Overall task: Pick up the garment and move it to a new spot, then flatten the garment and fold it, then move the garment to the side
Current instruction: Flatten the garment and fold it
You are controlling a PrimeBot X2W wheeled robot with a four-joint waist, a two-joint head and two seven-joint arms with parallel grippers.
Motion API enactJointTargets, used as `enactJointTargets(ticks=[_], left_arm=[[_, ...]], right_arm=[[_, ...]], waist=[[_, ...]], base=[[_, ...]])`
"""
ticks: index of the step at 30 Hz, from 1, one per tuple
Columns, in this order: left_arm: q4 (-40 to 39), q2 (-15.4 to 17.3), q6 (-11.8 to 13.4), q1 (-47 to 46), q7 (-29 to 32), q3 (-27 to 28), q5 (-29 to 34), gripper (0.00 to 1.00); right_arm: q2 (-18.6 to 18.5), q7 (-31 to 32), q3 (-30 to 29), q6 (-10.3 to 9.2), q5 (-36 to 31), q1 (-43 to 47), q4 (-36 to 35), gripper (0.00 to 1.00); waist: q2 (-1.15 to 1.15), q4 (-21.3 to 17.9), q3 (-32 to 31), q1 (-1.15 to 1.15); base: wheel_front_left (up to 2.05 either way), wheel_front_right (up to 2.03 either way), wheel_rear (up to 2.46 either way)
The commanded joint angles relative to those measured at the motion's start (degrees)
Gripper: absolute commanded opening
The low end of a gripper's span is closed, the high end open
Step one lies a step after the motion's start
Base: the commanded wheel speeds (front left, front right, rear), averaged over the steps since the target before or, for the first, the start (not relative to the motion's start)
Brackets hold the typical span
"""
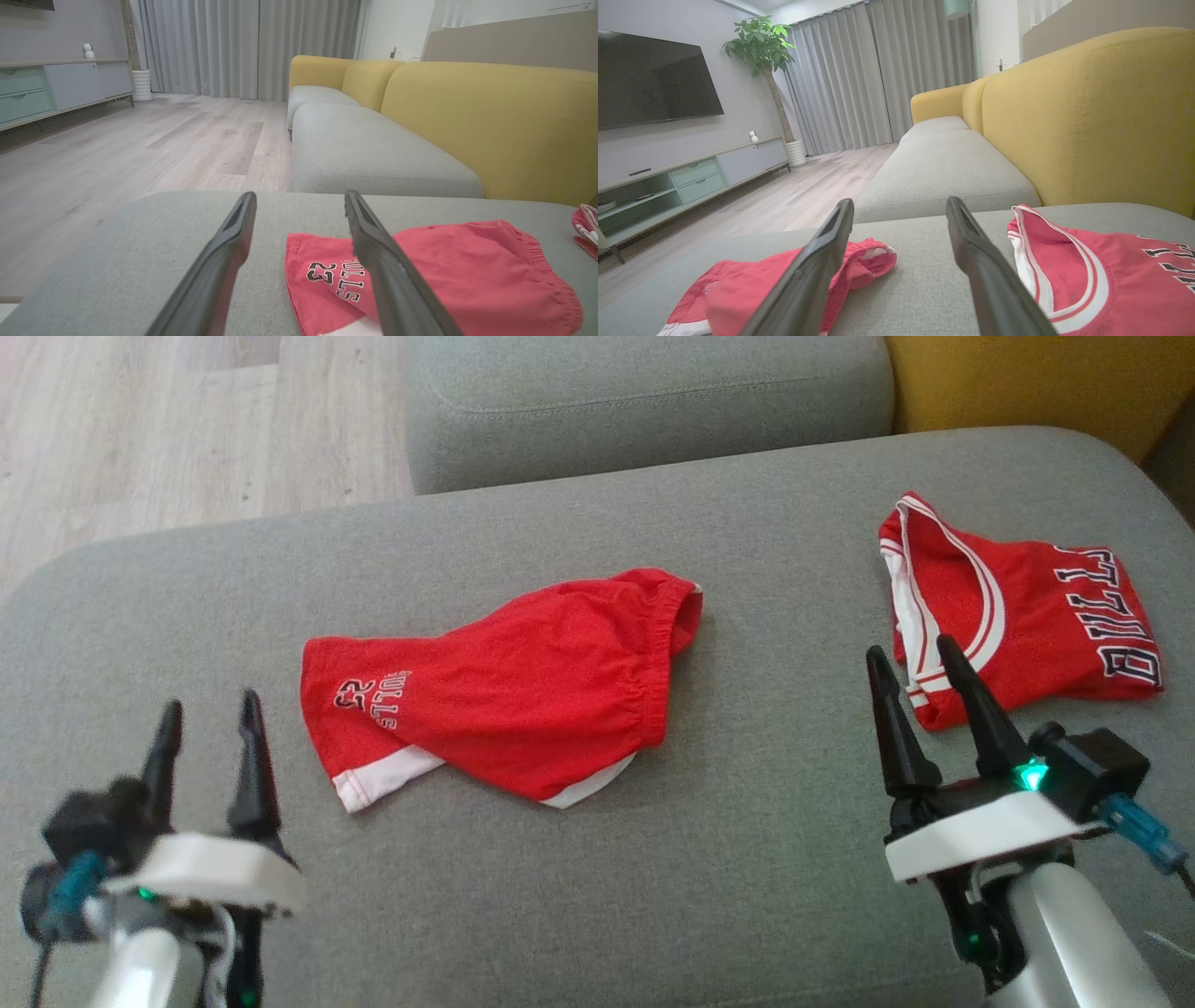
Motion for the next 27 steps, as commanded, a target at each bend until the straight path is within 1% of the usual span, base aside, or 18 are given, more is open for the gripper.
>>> enactJointTargets(ticks=[1, 5, 10, 12, 14, 15, 20, 24, 27], left_arm=[[-2.6, 0.5, 0.4, -1.4, -0.7, 2.2, 1.0, 1.0], [-3.9, -1.2, -0.1, 1.4, -0.7, 1.9, 1.3, 1.0], [-4.0, -2.6, -1.4, 1.5, -0.7, 1.6, 1.3, 1.0], [-4.1, -3.0, -1.7, 1.2, -0.7, 1.5, 1.3, 1.0], [-4.1, -3.5, -2.1, 0.9, -0.7, 1.3, 1.4, 1.0], [-4.1, -3.5, -2.1, 0.9, -0.7, 1.3, 1.4, 1.0], [-4.0, -4.7, -3.0, -0.3, -0.7, 0.8, 1.4, 1.0], [-2.9, -5.7, -4.0, -1.1, -0.7, 0.3, 1.3, 1.0], [-2.0, -6.4, -4.6, -1.7, -0.7, 0.2, 1.3, 1.0]], right_arm=[[-0.8, 0.1, 0.6, 0.39, 0.2, -0.1, -1.7, 1.0], [-1.4, 0.2, 0.7, 0.39, 0.2, 0.0, -1.2, 1.0], [-2.5, 2.5, 3.6, 0.39, 0.6, -0.9, -0.1, 1.0], [-3.9, 4.7, 6.5, 0.39, 1.1, -2.5, 0.9, 1.0], [-5.4, 8.0, 10.5, 0.39, 2.4, -4.9, 2.8, 1.0], [-5.4, 8.0, 10.5, 0.39, 2.4, -4.9, 2.8, 1.0], [-9.3, 16.0, 21.7, 0.39, 8.2, -12.5, 7.8, 1.0], [-12.0, 19.1, 29.4, 0.39, 13.4, -18.2, 11.7, 1.0], [-13.0, 20.4, 33.0, 0.39, 16.7, -21.6, 15.0, 1.0]], waist=[[0.0, 0.2, 0.0, 0.0], [0.0, 1.0, 0.1, 0.0], [0.0, 2.6, 0.1, 0.0], [0.0, 3.3, 0.3, 0.0], [0.0, 4.2, 0.6, 0.0], [0.0, 4.2, 0.6, 0.0], [0.0, 7.1, 1.9, 0.0], [0.0, 9.2, 2.8, 0.0], [0.0, 10.6, 3.2, 0.0]], base=[[0.0, 0.0, 0.0], [0.0, 0.0, 0.0], [0.0, 0.0, 0.0], [0.0, 0.0, 0.0], [0.0, 0.0, 0.0], [0.0, 0.0, 0.0], [0.0, 0.0, 0.0], [0.0, 0.0, 0.0], [0.0, 0.0, 0.0]])
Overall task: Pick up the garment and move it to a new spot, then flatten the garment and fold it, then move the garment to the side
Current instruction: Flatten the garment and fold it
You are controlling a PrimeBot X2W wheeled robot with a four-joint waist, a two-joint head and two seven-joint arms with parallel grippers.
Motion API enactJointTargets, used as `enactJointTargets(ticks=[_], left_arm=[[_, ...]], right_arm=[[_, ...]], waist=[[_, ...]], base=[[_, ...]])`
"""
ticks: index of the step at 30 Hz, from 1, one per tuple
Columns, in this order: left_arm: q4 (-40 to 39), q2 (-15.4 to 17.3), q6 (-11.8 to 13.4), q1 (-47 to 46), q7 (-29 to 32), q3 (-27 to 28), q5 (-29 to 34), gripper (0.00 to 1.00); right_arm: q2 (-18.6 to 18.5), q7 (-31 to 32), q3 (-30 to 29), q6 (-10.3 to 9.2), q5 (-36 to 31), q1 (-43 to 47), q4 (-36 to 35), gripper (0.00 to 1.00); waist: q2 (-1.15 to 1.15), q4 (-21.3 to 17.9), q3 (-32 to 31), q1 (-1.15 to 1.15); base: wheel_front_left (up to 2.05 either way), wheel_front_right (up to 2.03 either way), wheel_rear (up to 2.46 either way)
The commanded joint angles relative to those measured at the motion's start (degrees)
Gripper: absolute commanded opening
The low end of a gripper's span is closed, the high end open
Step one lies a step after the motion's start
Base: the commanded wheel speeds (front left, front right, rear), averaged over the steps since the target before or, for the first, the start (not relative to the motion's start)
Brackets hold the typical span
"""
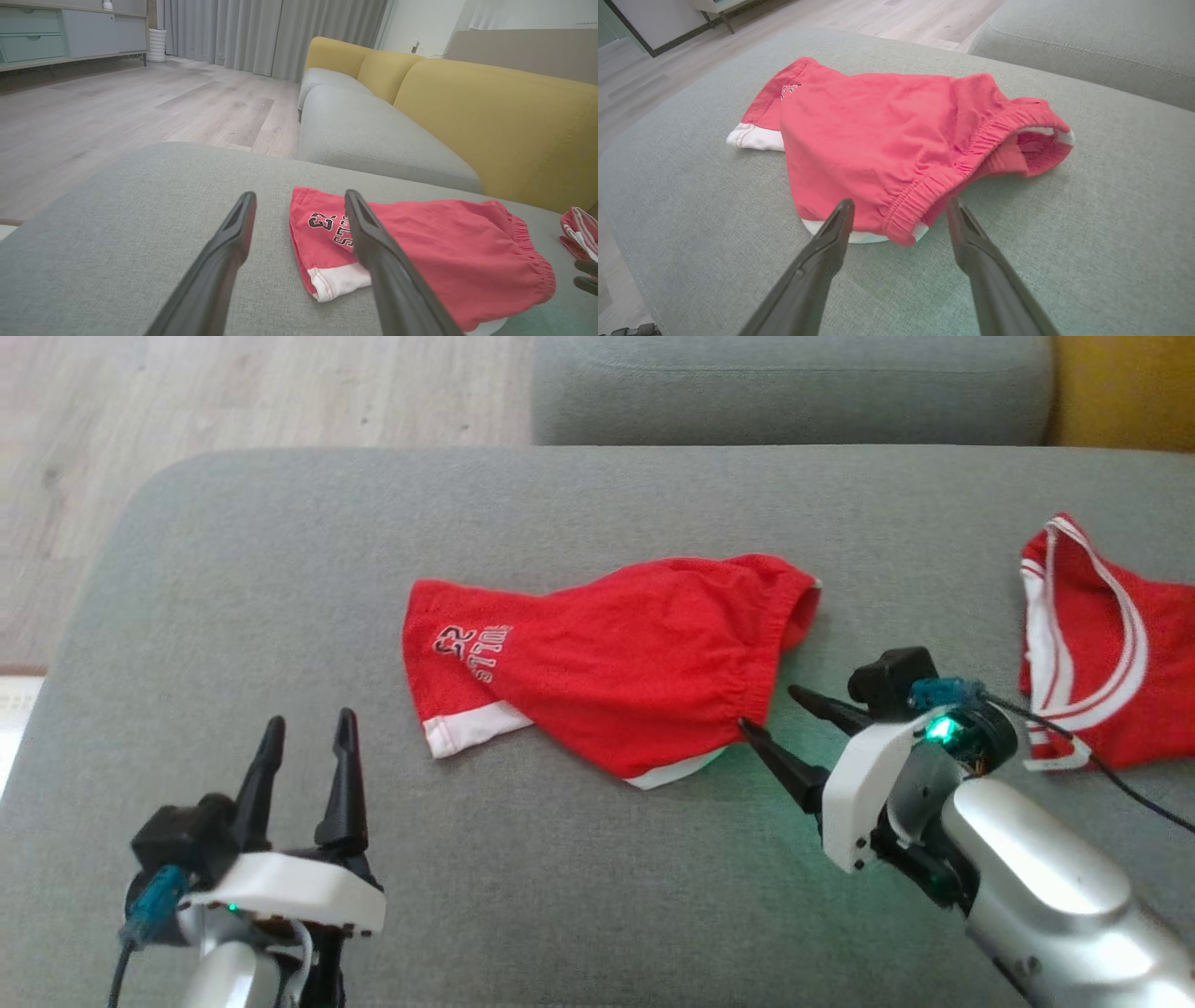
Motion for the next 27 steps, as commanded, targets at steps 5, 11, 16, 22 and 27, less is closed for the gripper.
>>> enactJointTargets(ticks=[5, 11, 16, 22, 27], left_arm=[[-0.3, -0.2, -1.1, -3.7, -0.7, 2.8, 0.6, 1.0], [0.4, -0.7, -1.6, -3.7, -0.7, 4.1, 0.8, 1.0], [0.9, -1.3, -2.2, -3.7, -0.7, 4.7, 1.1, 1.0], [1.5, -1.8, -2.7, -3.4, -0.7, 5.2, 1.4, 1.0], [1.4, -2.4, -3.2, -3.2, -0.7, 5.4, 1.5, 1.0]], right_arm=[[-0.6, 1.4, 2.2, 0.39, 5.2, -4.3, 5.4, 1.0], [0.6, -0.3, 5.2, 0.39, 9.7, -5.7, 7.5, 0.58], [-0.2, -3.4, 9.2, 0.39, 13.4, -6.8, 6.3, 0.0], [-2.9, -5.3, 11.9, 0.39, 18.1, -8.9, 3.0, 0.0], [-7.0, -2.7, 10.2, 0.39, 23.5, -11.9, -1.3, 0.0]], waist=[[0.0, 2.0, 0.9, 0.0], [0.0, 1.8, 1.1, 0.0], [0.0, 0.9, 0.7, 0.0], [0.0, 0.4, 0.1, 0.0], [0.0, 0.9, 0.9, 0.0]], base=[[0.0, 0.0, 0.0], [0.0, 0.0, 0.0], [0.0, 0.0, 0.0], [0.0, 0.0, 0.0], [0.0, 0.0, 0.0]])
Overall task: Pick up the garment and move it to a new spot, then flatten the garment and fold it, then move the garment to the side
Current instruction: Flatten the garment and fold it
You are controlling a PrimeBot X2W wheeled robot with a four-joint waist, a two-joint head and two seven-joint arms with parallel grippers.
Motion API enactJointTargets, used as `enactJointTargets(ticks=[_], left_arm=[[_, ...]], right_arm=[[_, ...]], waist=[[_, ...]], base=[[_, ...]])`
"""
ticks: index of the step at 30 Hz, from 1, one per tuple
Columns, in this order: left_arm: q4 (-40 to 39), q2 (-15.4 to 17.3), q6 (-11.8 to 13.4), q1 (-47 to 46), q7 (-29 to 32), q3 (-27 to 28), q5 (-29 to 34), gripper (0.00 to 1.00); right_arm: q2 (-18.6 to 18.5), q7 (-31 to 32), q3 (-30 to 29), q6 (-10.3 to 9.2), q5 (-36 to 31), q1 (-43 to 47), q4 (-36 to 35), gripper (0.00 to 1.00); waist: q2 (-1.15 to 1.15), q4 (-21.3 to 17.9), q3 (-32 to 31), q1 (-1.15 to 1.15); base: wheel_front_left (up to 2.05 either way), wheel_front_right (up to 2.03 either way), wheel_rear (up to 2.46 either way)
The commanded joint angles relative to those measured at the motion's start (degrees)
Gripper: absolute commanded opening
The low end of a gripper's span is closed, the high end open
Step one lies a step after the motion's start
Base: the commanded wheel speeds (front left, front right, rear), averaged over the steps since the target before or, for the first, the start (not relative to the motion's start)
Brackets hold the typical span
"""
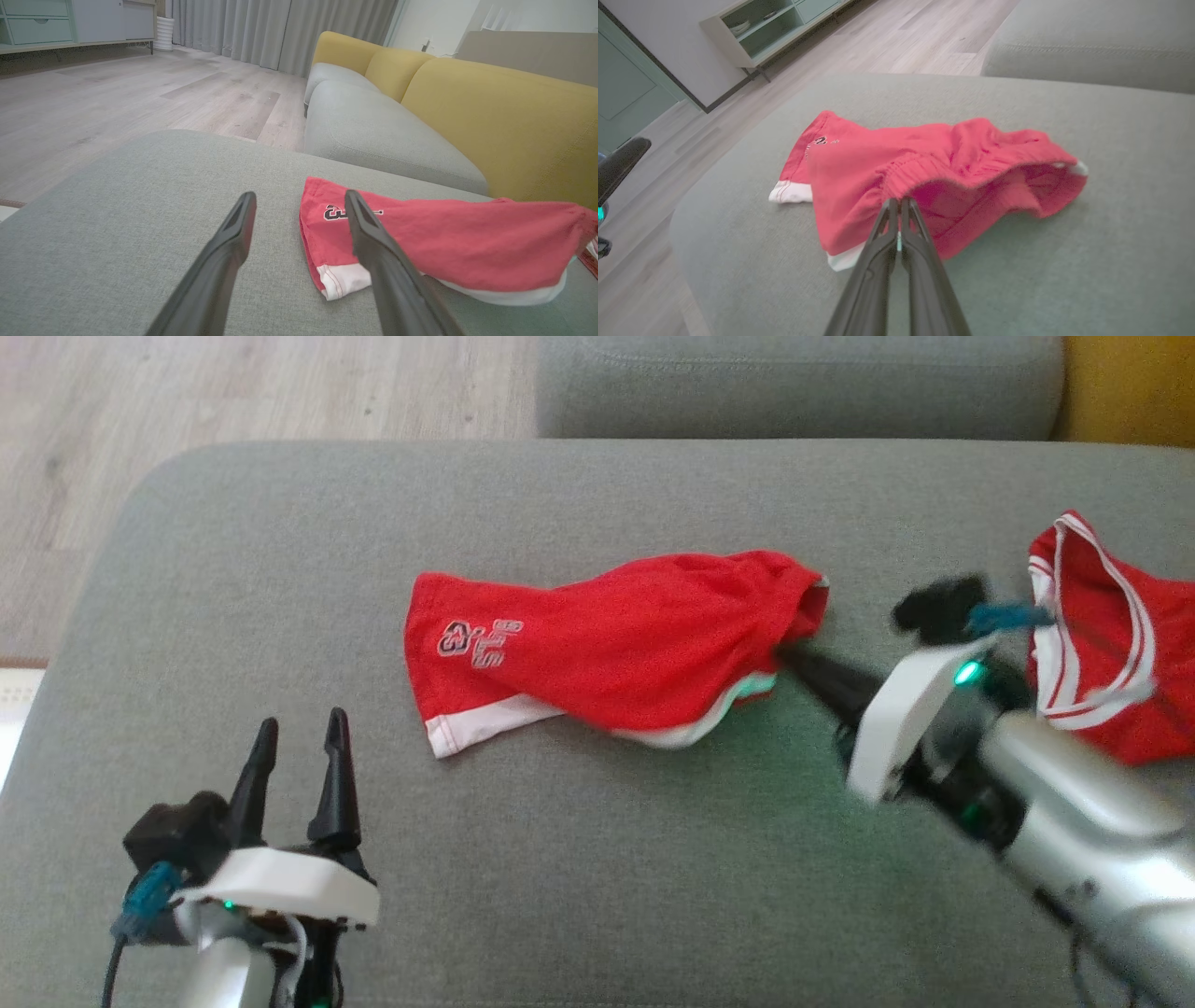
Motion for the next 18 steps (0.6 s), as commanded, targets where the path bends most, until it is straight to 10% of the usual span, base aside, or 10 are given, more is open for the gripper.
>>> enactJointTargets(ticks=[1, 16, 17, 18], left_arm=[[-1.9, 0.0, -0.3, -2.3, -0.7, 2.0, 0.6, 1.0], [1.3, -2.4, -2.3, -4.8, -0.7, 2.3, 0.9, 1.0], [1.5, -2.5, -2.4, -4.8, -0.7, 2.6, 1.0, 1.0], [1.6, -2.5, -2.4, -4.7, -0.7, 2.9, 1.1, 1.0]], right_arm=[[-2.1, 0.3, -1.7, 0.39, 0.5, -3.9, -1.2, 0.0], [1.5, 16.6, -1.6, 0.39, 7.4, -13.9, 21.9, 0.0], [1.9, 16.1, -1.6, 0.39, 7.7, -14.0, 22.6, 0.35], [2.3, 15.3, -1.7, 0.39, 7.9, -14.0, 23.2, 1.0]], waist=[[0.0, 0.6, 0.7, 0.0], [0.0, 6.3, 4.6, 0.0], [0.0, 6.1, 4.5, 0.0], [0.0, 5.8, 4.3, 0.0]], base=[[0.0, 0.0, 0.0], [0.0, 0.0, 0.0], [0.0, 0.0, 0.0], [0.0, 0.0, 0.0]])
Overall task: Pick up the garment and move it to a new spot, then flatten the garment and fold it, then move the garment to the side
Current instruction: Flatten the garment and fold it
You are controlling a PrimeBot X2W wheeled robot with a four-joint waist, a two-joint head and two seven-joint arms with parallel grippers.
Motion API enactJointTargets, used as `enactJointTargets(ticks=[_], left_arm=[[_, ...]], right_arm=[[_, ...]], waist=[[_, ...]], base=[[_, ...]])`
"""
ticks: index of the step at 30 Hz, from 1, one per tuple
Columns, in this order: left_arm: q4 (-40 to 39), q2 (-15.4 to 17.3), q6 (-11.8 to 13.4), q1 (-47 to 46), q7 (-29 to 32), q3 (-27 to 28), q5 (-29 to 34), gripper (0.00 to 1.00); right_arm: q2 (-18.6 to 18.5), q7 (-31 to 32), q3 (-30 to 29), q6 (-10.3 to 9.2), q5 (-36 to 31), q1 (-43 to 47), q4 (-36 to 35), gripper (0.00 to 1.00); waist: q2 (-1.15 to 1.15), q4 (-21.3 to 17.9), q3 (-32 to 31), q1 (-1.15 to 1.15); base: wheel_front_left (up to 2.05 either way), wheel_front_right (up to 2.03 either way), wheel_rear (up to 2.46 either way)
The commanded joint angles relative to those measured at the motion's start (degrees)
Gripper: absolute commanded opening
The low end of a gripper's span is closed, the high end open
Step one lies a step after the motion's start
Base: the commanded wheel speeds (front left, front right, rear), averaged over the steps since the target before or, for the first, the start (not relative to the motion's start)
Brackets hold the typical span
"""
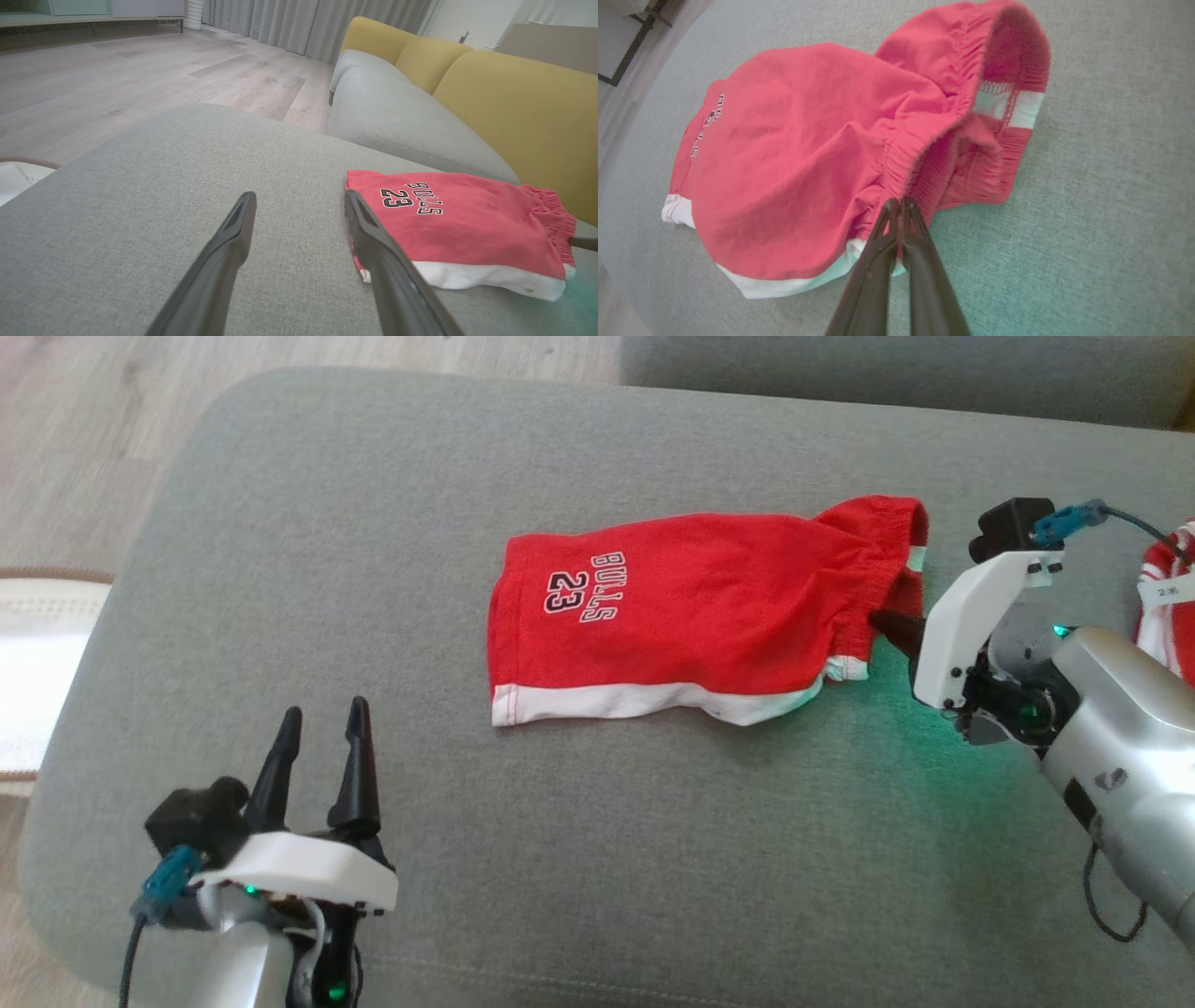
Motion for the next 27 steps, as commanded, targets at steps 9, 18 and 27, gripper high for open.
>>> enactJointTargets(ticks=[9, 18, 27], left_arm=[[-2.4, 0.8, -0.1, -1.1, -0.7, 4.7, 1.7, 1.0], [-6.4, 2.4, 0.8, 1.7, -0.7, 8.1, 2.7, 1.0], [-8.5, 2.7, 2.4, 4.5, -0.2, 7.3, 3.9, 1.0]], right_arm=[[-0.3, -11.1, 1.0, 0.39, -0.7, -2.8, -4.5, 1.0], [-4.5, -32.1, -0.9, 0.39, -6.4, 1.2, -17.5, 1.0], [-1.3, -38.7, -15.3, 0.39, -22.1, 19.2, -23.1, 1.0]], waist=[[0.0, -6.3, -3.5, 0.0], [0.0, -11.9, -8.1, 0.0], [0.0, -13.7, -9.5, 0.0]], base=[[0.0, 0.0, 0.0], [0.0, 0.0, 0.0], [0.0, 0.0, 0.0]])
